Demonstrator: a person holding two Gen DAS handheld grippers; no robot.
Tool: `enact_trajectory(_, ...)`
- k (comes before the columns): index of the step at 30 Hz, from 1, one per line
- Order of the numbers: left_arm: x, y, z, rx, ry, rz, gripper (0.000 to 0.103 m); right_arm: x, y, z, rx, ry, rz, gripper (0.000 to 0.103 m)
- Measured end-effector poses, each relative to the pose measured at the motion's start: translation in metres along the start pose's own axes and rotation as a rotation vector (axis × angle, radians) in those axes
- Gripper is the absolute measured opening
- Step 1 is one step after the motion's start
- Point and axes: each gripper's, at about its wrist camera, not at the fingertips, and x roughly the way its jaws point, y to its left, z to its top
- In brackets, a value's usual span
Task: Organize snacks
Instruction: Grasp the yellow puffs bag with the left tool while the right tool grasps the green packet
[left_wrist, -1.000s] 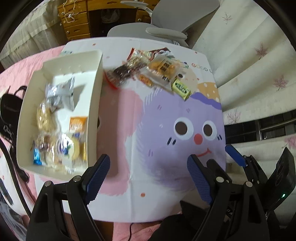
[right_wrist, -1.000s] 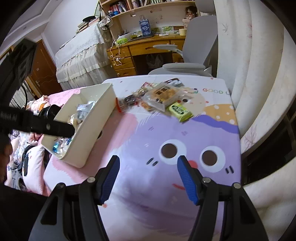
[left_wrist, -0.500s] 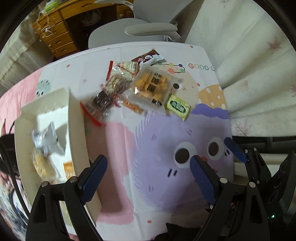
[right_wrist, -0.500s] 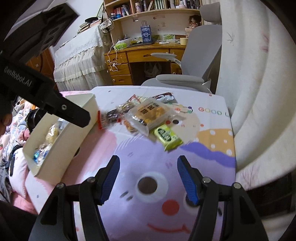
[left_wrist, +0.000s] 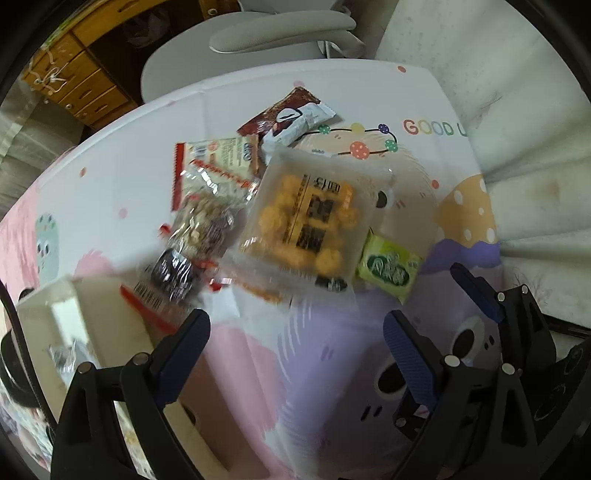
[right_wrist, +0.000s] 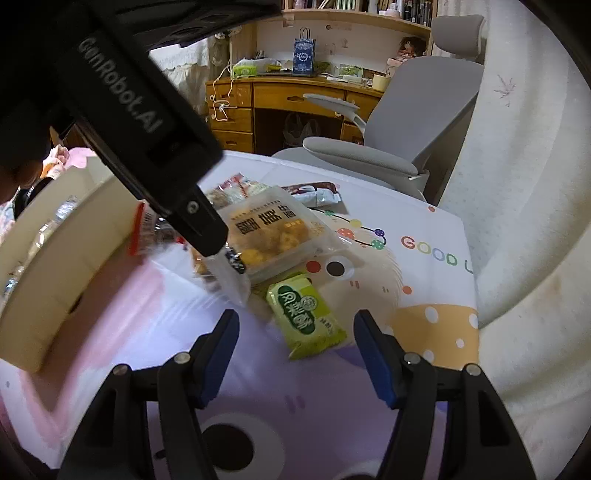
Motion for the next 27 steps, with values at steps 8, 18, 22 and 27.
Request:
enact_trajectory(8, 0.024, 0.0, 0.029, 0.02, 0.021, -0.019, 0.094, 0.028, -0.006, 0.002, -0.004, 0.031, 0.0, 0.061)
enact_trajectory(18, 0.054, -0.007, 0.059, 0.045, 0.049, 0.004, 0.099, 0.047, -0.004, 0.004, -0.028, 0.07, 0.019, 0.052)
enact_trajectory(22, 0.063, -0.007, 0.068, 0.039, 0.055, -0.003, 0.102, 0.049, -0.003, 0.003, -0.026, 0.071, 0.014, 0.05)
enact_trajectory(27, 0.072, -0.01, 0.075, 0.056, 0.055, -0.011, 0.102, 0.053, -0.007, 0.002, -0.016, 0.074, 0.012, 0.049)
